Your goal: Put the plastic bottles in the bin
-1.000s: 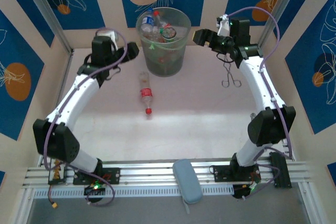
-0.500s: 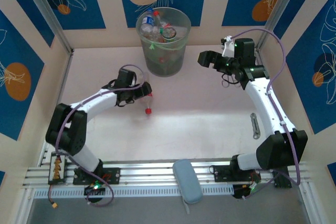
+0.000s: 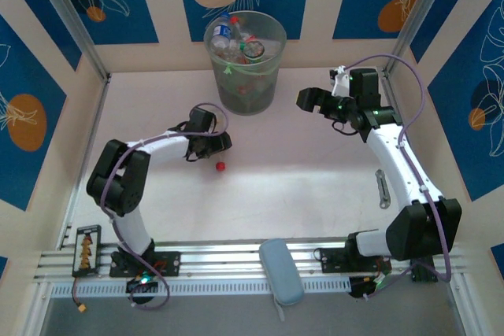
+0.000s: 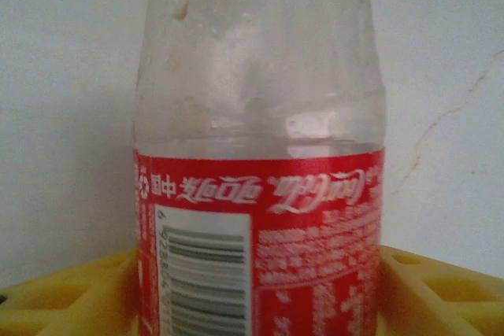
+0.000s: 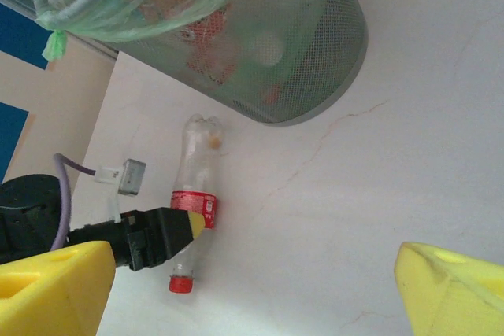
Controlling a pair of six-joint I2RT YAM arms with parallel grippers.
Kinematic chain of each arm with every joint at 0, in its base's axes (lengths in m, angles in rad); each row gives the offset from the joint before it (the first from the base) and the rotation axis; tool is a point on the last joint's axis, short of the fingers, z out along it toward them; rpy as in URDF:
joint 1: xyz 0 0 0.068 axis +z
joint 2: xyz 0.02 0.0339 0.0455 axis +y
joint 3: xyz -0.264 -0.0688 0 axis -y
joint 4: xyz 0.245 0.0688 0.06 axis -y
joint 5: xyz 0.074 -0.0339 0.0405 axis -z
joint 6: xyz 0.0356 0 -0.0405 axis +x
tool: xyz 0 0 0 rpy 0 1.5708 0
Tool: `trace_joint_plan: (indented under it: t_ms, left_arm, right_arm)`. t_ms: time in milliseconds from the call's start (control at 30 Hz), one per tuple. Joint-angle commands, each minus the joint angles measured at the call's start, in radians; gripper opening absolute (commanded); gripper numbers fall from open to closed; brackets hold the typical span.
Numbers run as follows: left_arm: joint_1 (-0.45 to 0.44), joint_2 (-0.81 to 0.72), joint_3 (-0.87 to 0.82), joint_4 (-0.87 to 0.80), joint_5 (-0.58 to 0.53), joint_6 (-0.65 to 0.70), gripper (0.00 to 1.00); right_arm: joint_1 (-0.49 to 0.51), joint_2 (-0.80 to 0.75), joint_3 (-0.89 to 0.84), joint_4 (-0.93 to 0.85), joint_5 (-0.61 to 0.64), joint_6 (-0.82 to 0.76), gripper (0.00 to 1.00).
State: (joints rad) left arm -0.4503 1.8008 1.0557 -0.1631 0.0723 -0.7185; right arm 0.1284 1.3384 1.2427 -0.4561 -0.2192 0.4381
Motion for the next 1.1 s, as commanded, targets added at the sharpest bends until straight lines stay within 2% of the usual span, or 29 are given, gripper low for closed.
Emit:
trace_joint_plan:
  t_ms: [0,400,733,833,933,1000,1067]
  left_arm:
    - [-0.011,0.027,0.022,0.02,-0.026,-0.011,0.68]
    - [-0.003,-0.028,0.028,-0.005,-0.049,0.015,0.53]
    - [0.08,-0.222,0.059,-0.153,-0.103,0.144,0.5]
    - [0.093,-0.268,0.142,-0.233,-0.113,0.223,0.5]
    - [0.091,-0.3,0.272,-0.343,-0.173,0.328,0.49]
    - [0.091,-0.321,0.35,-0.371,-0.214,0.403,0.49]
    - [0.091,-0.33,0.421,-0.371,-0.21,0.469,0.48]
  right_arm:
    - [-0.003,-0.031,-0.015,0.007,-0.002,-0.011,0.92]
    - [-0.016,-0.008,-0.013,0.029,-0.006,0.016,0.91]
    - [-0.02,0.007,0.026,0.025,-0.02,-0.016,0.91]
    - [-0.02,0.003,0.025,0.027,-0.019,-0.021,0.91]
    - [-0.021,0.0,0.021,0.03,-0.02,-0.02,0.91]
    - [-0.021,-0.003,0.017,0.033,-0.02,-0.018,0.91]
    - [-0.019,-0.003,0.013,0.035,-0.02,-0.014,0.91]
